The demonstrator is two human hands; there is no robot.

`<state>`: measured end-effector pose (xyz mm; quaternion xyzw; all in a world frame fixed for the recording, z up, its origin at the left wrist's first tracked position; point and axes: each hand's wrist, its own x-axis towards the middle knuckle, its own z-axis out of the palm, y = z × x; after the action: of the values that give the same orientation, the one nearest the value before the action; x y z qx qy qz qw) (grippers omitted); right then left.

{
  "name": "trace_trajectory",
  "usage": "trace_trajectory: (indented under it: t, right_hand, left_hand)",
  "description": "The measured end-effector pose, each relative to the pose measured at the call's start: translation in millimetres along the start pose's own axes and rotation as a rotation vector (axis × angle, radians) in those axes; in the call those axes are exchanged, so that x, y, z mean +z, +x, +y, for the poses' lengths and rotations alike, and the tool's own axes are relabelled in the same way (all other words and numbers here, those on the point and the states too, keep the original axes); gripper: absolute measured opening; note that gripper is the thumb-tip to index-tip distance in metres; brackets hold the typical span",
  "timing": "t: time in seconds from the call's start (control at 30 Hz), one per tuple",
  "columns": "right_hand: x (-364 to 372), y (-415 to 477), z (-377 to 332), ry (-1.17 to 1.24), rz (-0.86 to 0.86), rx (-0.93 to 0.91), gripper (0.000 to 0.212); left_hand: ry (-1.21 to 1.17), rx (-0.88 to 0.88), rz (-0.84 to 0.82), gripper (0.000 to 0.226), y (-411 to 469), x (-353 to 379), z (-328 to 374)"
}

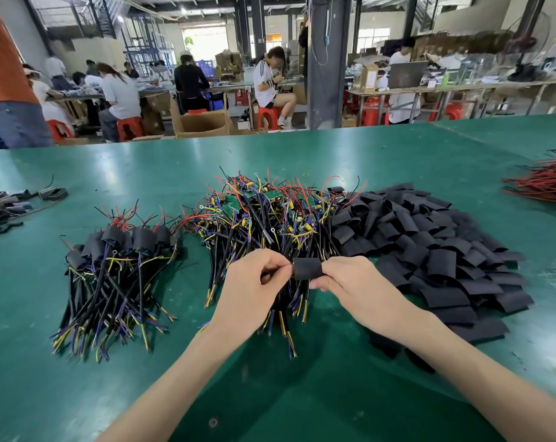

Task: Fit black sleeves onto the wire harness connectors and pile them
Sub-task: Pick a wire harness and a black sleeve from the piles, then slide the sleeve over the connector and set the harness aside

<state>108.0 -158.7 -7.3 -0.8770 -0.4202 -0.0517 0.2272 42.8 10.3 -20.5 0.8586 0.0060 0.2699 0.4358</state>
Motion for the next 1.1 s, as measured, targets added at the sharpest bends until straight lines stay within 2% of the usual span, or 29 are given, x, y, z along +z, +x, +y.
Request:
trace_trajectory:
  t: [0.13,0.3,0.4,0.47,0.53,0.63,0.7,0.77,0.83,0.9,1.0,1.1]
  right_hand:
    - [1,1,3,-0.095,-0.025,-0.027,0.029]
    - [6,1,3,-0.22,-0.062,-0.026,0.032]
    - [7,3,7,-0.214,-0.07,-0.057,0.034]
    - [9,5,10,-0.159,-0.02,-0.038,0.053]
    - [7,7,17,-0.194,0.087,0.04,0.07]
    - [0,7,36,-0.361,0.217,0.221,0.064]
    - [-7,5,44,-0.436,0.194,0.387,0.053]
    - [-12,4,46,-0.465,0.114,0.503,0.041]
    - [-14,3,49,-0.457,0.053,0.553,0.035]
    - [-18,3,53,-0.415,0.026,0.569,0.033]
    - [-24,2,57,-0.336,-0.002,0.612,0.032]
    - [-24,1,60,-0.331,-0.063,0.665,0.041]
  left_hand:
    - [-0.01,0.004,0.009,0.028,-2,4,-3]
    - [0.053,0.068,0.031,0.015,-4,6,-6]
    - [0.154,0.15,0.047,0.014,-2,4,-3]
    - [0.271,0.204,0.138,0.012,3,-3,1]
    - [0.337,0.221,0.315,0.009,12,-20,-1]
    - [0.374,0.132,0.591,0.007,29,-61,-18]
    - [0.493,-0.027,0.685,0.013,37,-89,-38]
    - [0.692,-0.24,0.65,0.019,39,-107,-60]
    - [0.861,-0.426,0.513,0.02,36,-112,-76]
    - [0.936,-0.533,0.401,0.022,33,-111,-85]
    - [0.97,-0.571,0.447,0.039,33,-109,-78]
    - [0.98,-0.418,0.566,0.047,42,-100,-56]
